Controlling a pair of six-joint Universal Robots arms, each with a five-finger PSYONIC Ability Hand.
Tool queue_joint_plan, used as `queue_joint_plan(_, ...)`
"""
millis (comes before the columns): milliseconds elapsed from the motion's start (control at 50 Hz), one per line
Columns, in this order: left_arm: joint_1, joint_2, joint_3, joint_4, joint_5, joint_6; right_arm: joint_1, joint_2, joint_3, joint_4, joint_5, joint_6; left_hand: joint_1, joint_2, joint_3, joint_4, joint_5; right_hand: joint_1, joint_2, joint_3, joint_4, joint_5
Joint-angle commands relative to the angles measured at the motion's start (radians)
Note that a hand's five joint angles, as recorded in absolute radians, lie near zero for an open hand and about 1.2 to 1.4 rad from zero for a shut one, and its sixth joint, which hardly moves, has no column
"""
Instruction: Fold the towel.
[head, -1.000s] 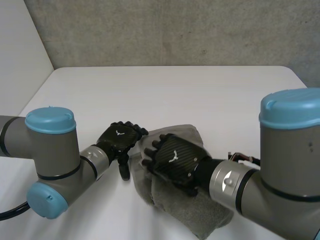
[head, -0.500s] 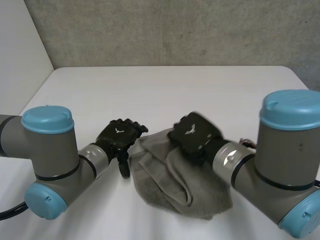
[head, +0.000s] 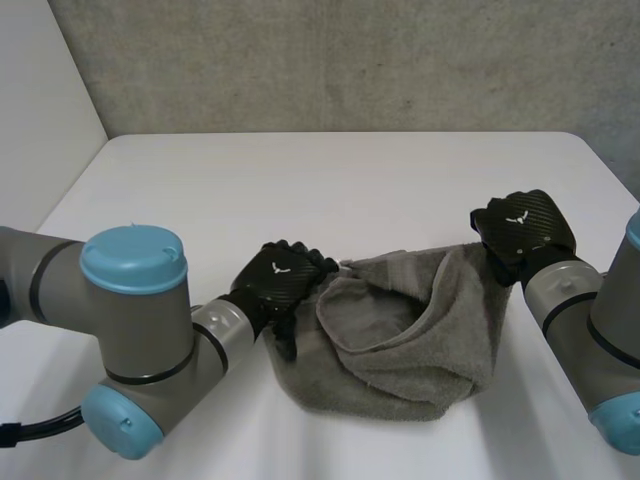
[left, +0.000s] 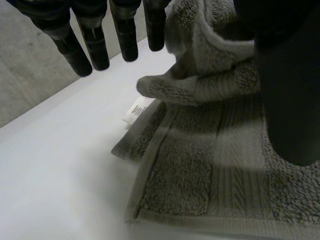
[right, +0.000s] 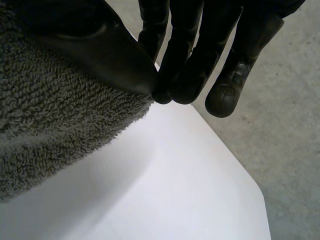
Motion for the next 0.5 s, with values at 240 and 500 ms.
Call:
queue_joint_plan(240,-0.050,-0.119,0.124,0.023,0.000,0.004,-0.015,-0.005,0.041,0.003,-0.014,-0.009,0.042,0.039,0.034,0.048,-0.139,0.072,0.077,0.053,0.054,0.061)
queue_joint_plan(500,-0.112,-0.150,0.175,0.037,-0.003,-0.003,-0.026,0.009,0.033,0.002,-0.031,-0.032,0.107,0.104,0.099,0.112,-0.074,0.072,0.077,0.053,0.054,0.061)
